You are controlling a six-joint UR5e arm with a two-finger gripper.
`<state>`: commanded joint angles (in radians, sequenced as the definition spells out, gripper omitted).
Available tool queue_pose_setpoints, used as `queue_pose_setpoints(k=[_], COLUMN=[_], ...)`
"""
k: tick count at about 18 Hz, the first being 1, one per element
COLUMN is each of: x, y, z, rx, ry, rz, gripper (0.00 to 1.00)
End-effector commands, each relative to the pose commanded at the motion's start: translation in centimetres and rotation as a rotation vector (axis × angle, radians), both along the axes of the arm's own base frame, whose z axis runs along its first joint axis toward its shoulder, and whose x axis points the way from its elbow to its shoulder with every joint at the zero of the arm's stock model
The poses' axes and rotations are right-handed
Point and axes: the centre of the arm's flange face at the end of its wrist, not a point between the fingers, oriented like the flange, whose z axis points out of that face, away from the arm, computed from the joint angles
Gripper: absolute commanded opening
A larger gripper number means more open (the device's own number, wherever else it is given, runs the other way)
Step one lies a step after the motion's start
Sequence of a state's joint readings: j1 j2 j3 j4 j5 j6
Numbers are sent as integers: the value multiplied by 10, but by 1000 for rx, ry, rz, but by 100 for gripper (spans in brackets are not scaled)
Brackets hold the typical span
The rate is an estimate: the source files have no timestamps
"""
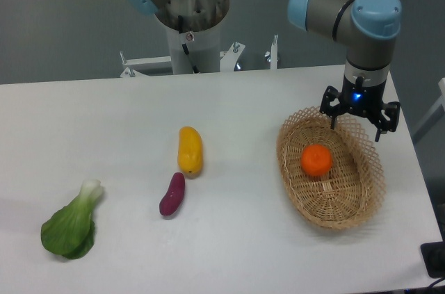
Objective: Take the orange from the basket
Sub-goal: 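Lower the open gripper down over the orange in the wicker basket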
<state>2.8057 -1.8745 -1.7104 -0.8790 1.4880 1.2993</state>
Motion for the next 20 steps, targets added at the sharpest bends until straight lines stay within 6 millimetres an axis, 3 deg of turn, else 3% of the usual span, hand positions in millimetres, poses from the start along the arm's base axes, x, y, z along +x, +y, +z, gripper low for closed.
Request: queue_pose_setpoints(k=[13,20], x=[5,1], y=[1,16], z=[-35,-58], rx=[-10,3], ry=[-63,-114], rz=[47,181], gripper=[100,100])
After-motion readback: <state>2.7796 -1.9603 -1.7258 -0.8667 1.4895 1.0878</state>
